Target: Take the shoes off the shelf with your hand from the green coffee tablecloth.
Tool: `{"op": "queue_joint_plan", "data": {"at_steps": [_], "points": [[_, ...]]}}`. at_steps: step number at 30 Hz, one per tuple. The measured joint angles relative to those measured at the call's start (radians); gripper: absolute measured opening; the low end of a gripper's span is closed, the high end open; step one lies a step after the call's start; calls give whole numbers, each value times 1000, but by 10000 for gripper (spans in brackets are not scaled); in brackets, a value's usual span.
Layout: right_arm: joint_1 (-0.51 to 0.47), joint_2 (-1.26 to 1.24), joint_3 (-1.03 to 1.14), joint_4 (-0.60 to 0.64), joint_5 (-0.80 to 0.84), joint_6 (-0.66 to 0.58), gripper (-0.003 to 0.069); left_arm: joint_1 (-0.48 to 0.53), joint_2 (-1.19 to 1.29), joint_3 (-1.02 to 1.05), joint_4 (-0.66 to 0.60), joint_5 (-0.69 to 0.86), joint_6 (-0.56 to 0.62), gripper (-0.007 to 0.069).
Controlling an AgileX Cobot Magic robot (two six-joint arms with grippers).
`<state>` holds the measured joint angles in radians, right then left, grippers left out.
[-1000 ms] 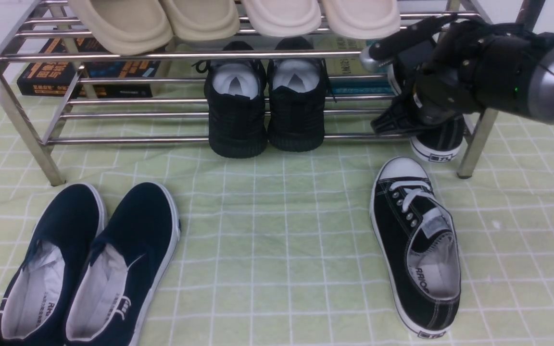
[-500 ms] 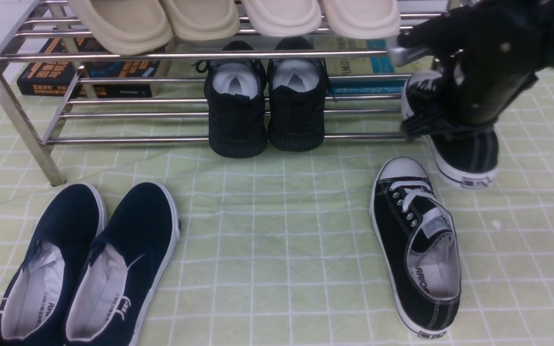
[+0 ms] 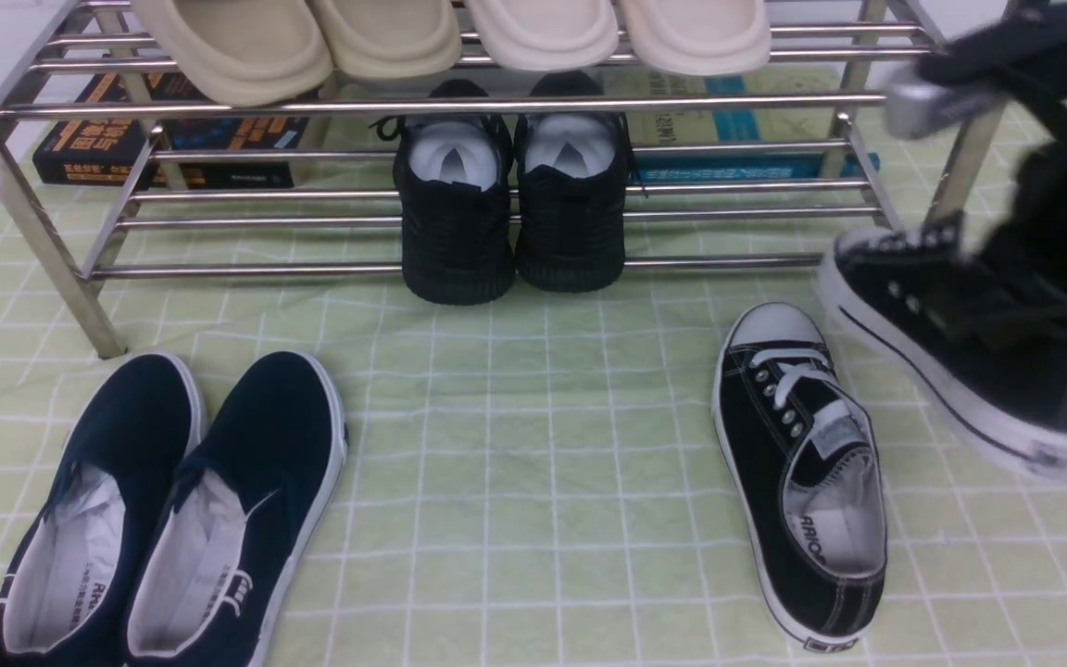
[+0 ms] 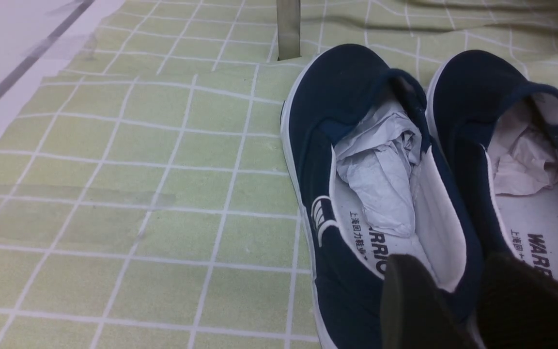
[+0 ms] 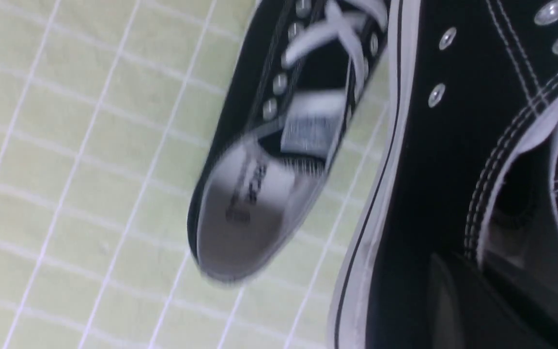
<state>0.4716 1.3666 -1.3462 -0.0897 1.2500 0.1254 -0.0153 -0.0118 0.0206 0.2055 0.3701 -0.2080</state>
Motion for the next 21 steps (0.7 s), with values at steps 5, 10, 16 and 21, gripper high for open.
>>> {"op": "queue_joint_plan", "data": {"at_steps": [5, 10, 16, 21], "points": [[0, -125, 217, 6, -49, 7, 6, 0, 0, 0, 0, 0, 0, 239], [0, -114, 334, -37, -198, 14, 6, 0, 0, 0, 0, 0, 0, 239], [0, -53, 358, -86, -333, 14, 10, 0, 0, 0, 0, 0, 0, 239], [0, -29, 358, -117, -364, 14, 14, 0, 0, 0, 0, 1, 0, 239]]}}
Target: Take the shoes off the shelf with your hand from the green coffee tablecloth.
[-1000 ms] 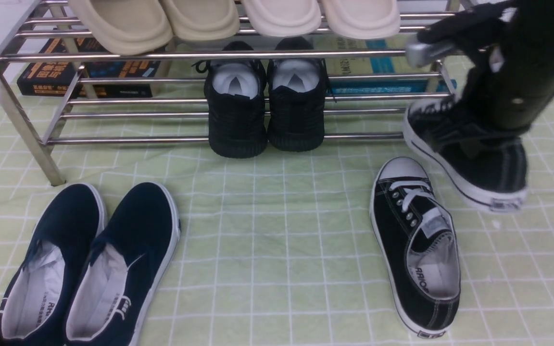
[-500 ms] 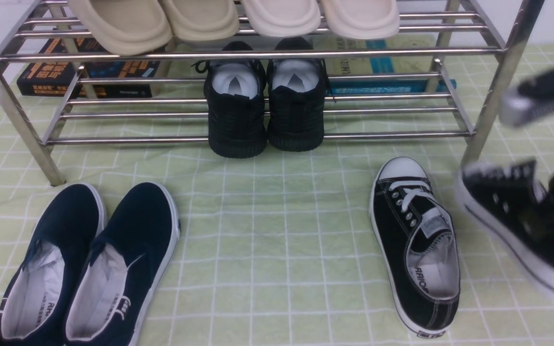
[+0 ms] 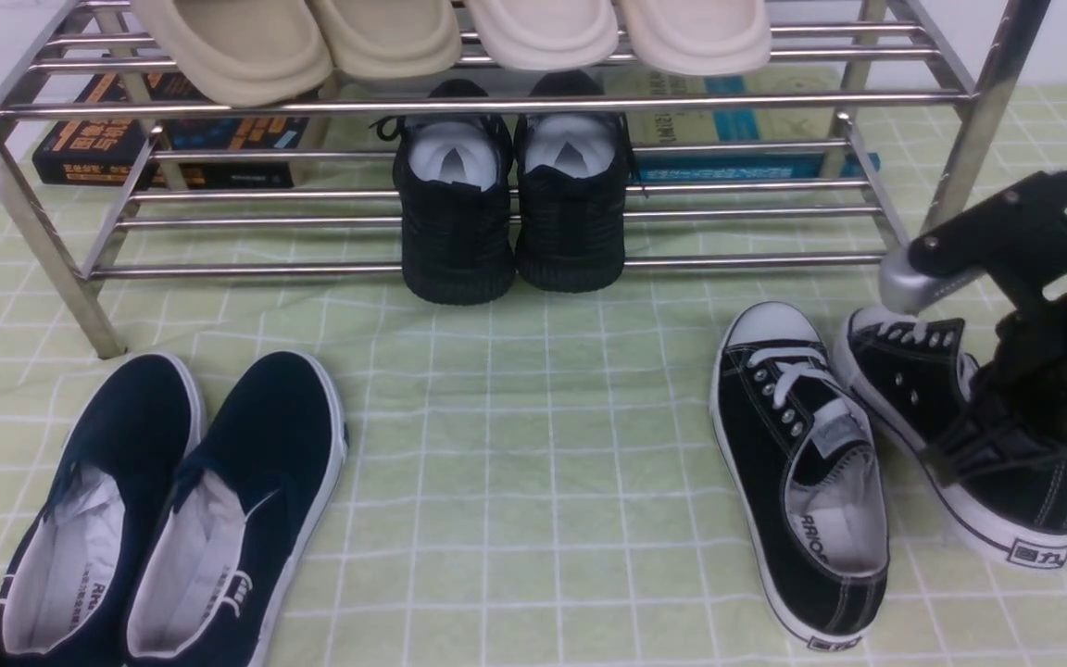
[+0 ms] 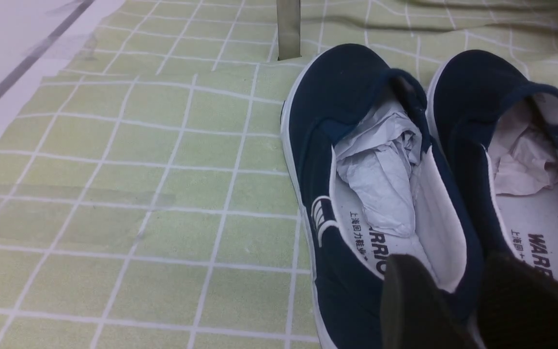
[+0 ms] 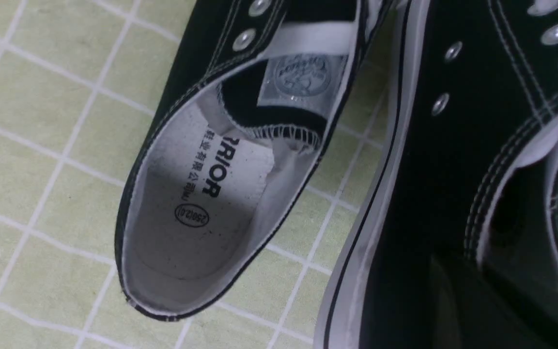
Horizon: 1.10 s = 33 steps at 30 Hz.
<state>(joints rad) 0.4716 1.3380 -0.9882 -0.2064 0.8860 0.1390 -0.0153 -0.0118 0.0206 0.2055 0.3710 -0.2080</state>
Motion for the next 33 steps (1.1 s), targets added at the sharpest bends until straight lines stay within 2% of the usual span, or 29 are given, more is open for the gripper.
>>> {"op": "queue_joint_plan", "data": {"at_steps": [17, 21, 27, 33], "points": [[9, 21, 0, -93, 24, 8, 28, 0, 0, 0, 0, 0, 0, 239], [9, 34, 0, -104, 17, 72, 34, 0, 0, 0, 0, 0, 0, 239], [9, 113, 4, -193, -62, 188, 52, 0, 0, 0, 0, 0, 0, 239], [8, 147, 4, -125, -77, 243, 131, 0, 0, 0, 0, 0, 0, 239]]}}
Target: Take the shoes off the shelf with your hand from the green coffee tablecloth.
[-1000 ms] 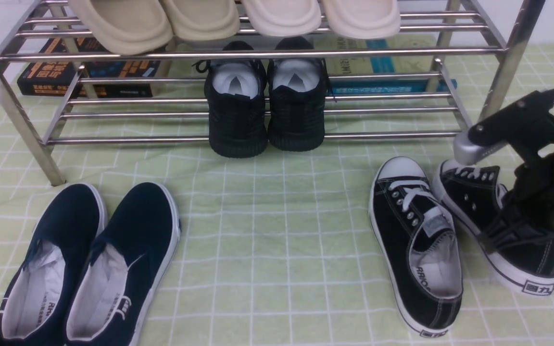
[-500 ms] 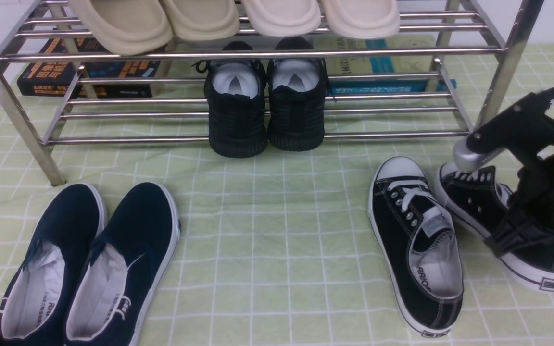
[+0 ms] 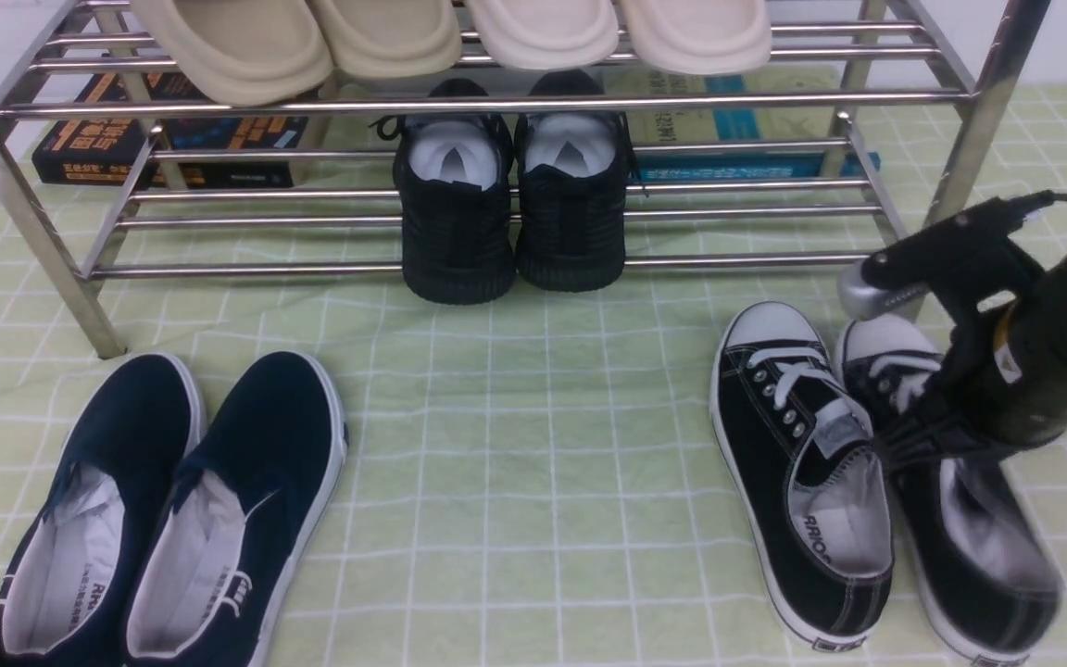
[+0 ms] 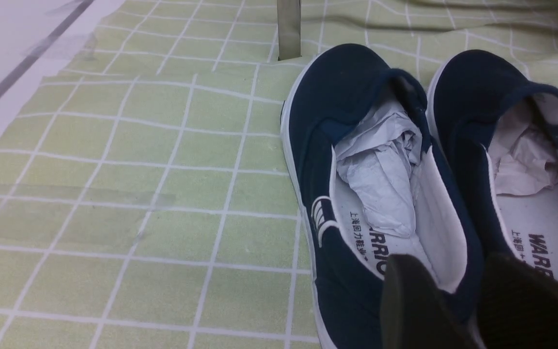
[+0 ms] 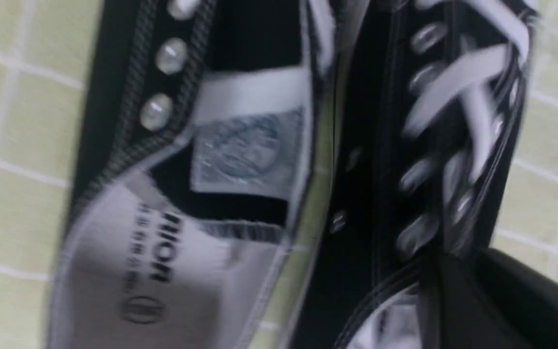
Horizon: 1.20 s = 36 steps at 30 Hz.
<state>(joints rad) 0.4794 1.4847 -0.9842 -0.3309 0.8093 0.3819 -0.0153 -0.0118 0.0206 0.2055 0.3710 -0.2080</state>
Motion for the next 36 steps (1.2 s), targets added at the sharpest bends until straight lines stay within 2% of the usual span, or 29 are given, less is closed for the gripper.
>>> {"op": "queue_joint_plan", "data": {"at_steps": [3, 4, 5, 6, 8, 11, 14, 17, 18, 19, 20, 22, 26, 36], "points": [[-1, 1, -2, 87, 19, 1, 247, 0, 0, 0, 0, 0, 0, 239], [-1, 1, -3, 96, 20, 1, 253, 0, 0, 0, 0, 0, 0, 239], [-1, 2, -15, 117, 48, 1, 311, 0, 0, 0, 0, 0, 0, 239], [-1, 2, -28, 123, 73, 1, 338, 0, 0, 0, 0, 0, 0, 239], [-1, 2, -71, 127, 137, 0, 370, 0, 0, 0, 0, 0, 0, 239], [-1, -2, -141, 129, 257, -47, 379, 0, 0, 0, 0, 0, 0, 239], [-1, -23, -227, 153, 375, -155, 342, 0, 0, 0, 0, 0, 0, 239], [-1, -75, -261, 216, 403, -271, 252, 0, 0, 0, 0, 0, 0, 239], [-1, -80, -261, 222, 403, -271, 245, 0, 0, 0, 0, 0, 0, 239], [-1, -125, -261, 276, 413, -316, 191, 0, 0, 0, 0, 0, 0, 239], [-1, -131, -260, 282, 414, -320, 177, 0, 0, 0, 0, 0, 0, 239], [-1, -210, -260, 331, 422, -352, 92, 0, 0, 0, 0, 0, 0, 239], [-1, -336, -260, 366, 433, -369, -1, 0, 0, 0, 0, 0, 0, 239], [-1, -697, -197, 486, 436, -382, -15, 0, 0, 0, 0, 0, 0, 239]]}}
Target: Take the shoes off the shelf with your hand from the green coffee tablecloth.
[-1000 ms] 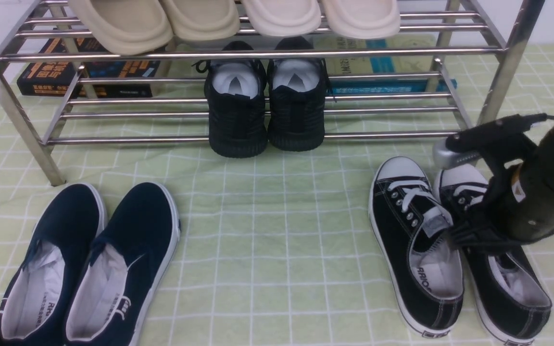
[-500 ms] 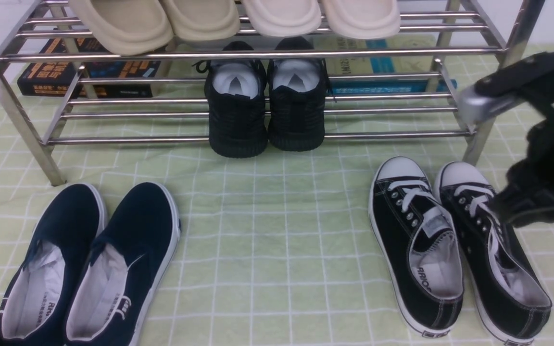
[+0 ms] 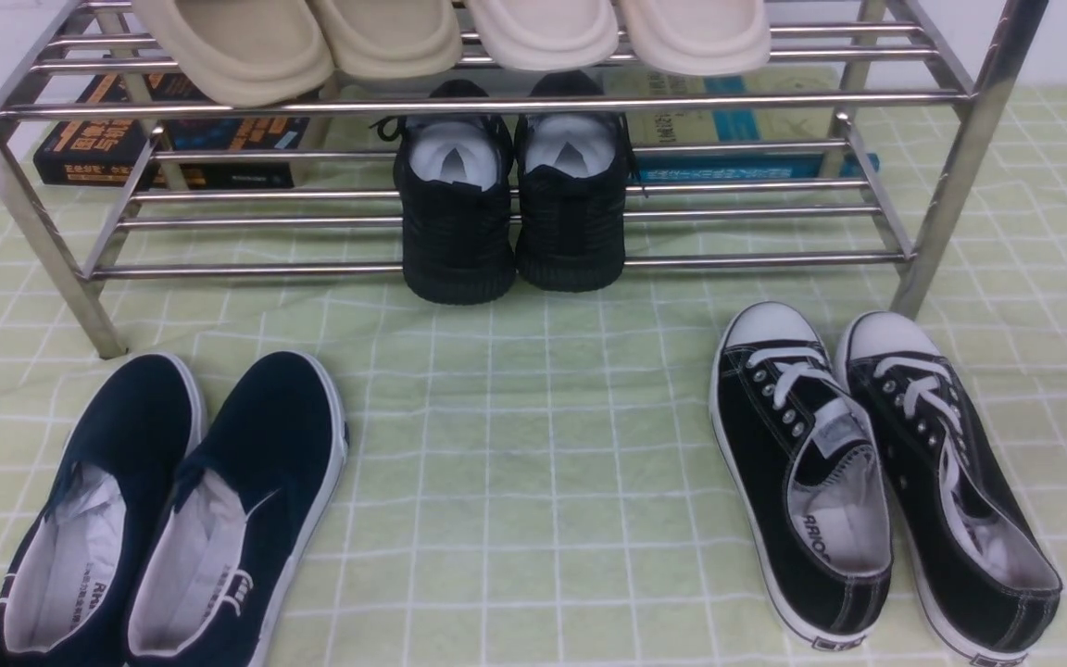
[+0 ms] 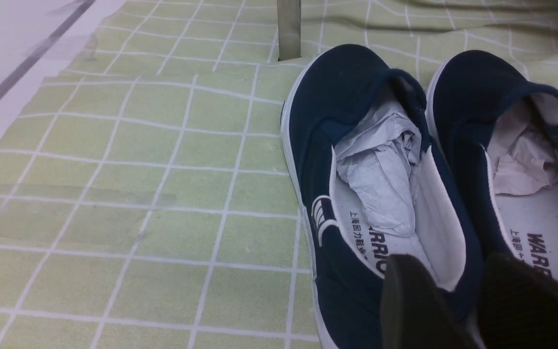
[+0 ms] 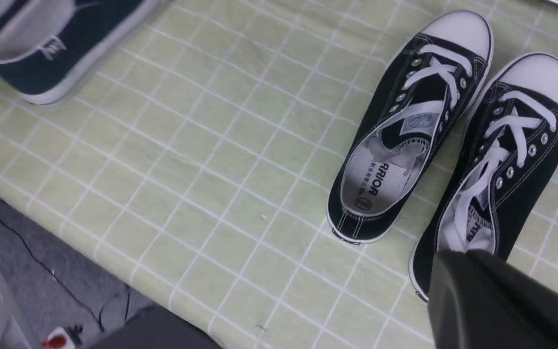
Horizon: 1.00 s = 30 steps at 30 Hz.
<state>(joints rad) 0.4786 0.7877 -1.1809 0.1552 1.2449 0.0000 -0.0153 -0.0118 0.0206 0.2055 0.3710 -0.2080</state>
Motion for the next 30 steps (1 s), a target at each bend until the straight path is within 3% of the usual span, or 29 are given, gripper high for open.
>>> {"op": "queue_joint_plan", "data": {"at_steps": [8, 15, 30], "points": [[0, -279, 378, -1, -414, 0, -13, 0, 0, 0, 0, 0, 0, 239], [0, -379, 622, -1, -724, 6, -7, 0, 0, 0, 0, 0, 0, 239], [0, -386, 655, -2, -753, 6, 2, 0, 0, 0, 0, 0, 0, 239]]}}
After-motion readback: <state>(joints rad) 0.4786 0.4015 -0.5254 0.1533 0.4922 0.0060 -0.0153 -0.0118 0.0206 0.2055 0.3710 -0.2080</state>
